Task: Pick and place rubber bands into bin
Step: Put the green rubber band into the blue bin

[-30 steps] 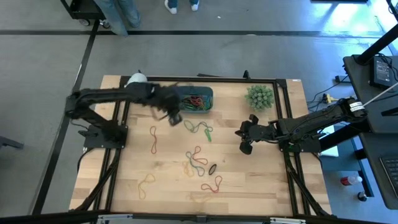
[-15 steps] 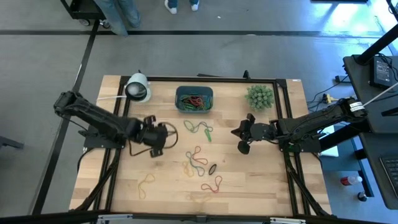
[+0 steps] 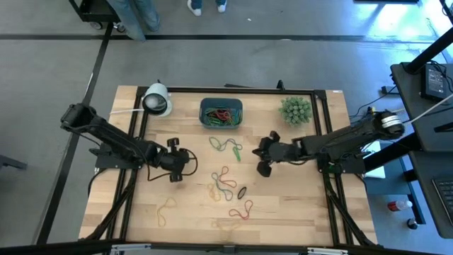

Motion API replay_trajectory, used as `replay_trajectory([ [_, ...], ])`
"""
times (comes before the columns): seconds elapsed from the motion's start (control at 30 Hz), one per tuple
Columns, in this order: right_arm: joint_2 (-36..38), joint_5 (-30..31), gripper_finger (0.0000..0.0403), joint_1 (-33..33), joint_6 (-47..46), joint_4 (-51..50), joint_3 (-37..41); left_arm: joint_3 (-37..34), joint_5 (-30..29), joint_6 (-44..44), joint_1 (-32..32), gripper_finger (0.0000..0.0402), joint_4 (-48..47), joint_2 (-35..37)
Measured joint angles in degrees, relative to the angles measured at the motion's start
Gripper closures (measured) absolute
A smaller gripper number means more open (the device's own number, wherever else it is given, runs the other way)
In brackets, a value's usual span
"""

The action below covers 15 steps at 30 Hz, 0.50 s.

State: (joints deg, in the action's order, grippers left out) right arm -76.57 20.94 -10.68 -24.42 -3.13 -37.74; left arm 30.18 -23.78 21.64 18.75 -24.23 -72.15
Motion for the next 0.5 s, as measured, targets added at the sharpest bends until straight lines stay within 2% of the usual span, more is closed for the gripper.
replay_trajectory([
  [0.1, -5.9, 0.0, 0.0399, 0.0, -2.0, -6.7, -5.9, -1.3, 3.4, -7.9, -3.7, 0.0400, 6.8, 0.4],
  [0.23, -12.7, 0.0, 0.0391, 0.0, -4.2, -13.4, -12.9, -2.0, 12.6, -16.9, -9.4, 0.0400, 14.1, 0.5],
  [0.37, -18.1, 0.0, 0.0379, 0.0, -6.9, -13.8, -17.6, -2.0, 18.9, -18.9, -13.4, 0.0400, 16.3, 0.5],
  [0.5, -23.1, 0.0, 0.0357, 0.0, -7.0, -14.0, -20.6, -2.0, 19.5, -18.1, -14.1, 0.0400, 16.1, 1.0],
])
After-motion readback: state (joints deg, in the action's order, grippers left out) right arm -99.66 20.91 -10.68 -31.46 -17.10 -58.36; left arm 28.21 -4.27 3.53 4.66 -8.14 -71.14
